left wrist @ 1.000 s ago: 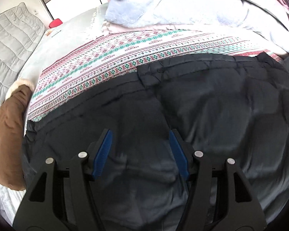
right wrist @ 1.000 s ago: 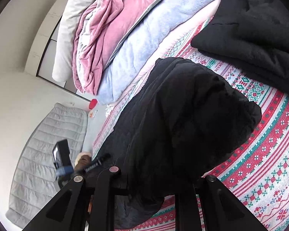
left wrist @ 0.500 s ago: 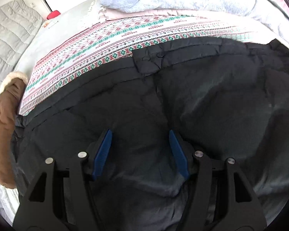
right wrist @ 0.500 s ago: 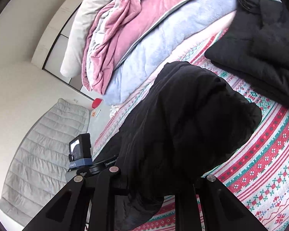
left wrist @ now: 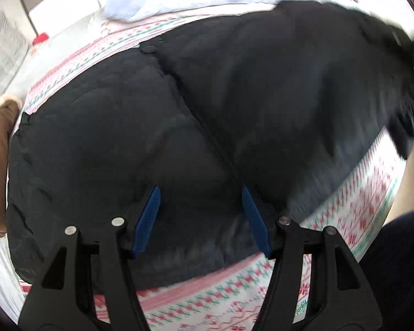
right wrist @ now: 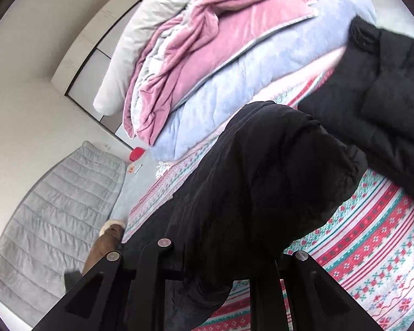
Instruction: Fold large clothes
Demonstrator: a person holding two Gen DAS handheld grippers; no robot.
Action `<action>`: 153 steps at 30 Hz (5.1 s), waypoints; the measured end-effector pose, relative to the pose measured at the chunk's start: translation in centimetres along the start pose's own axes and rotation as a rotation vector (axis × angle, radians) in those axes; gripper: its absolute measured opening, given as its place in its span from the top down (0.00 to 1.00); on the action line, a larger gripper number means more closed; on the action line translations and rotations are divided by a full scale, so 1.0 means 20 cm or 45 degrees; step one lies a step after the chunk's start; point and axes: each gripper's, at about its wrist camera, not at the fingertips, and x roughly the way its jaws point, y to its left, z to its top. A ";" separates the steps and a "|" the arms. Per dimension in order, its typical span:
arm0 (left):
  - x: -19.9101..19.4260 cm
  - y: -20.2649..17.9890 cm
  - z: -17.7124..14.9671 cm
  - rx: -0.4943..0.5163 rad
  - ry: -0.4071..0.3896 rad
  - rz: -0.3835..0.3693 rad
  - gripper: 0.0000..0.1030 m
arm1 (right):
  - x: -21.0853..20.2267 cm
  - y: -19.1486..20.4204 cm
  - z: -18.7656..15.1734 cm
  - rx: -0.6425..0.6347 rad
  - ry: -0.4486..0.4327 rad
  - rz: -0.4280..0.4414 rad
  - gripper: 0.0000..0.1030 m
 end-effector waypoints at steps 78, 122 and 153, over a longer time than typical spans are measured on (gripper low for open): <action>-0.58 1.21 -0.39 -0.724 -0.433 -0.294 0.54 | 0.49 0.70 -0.57 -0.782 0.514 0.219 0.48; -0.61 1.06 -0.17 -0.573 -0.397 -0.015 0.55 | 0.50 0.82 -0.94 -1.133 0.736 0.188 0.48; 0.15 1.25 0.13 -0.706 -0.162 0.141 0.50 | 1.46 0.83 -0.36 -0.845 0.633 -0.120 0.38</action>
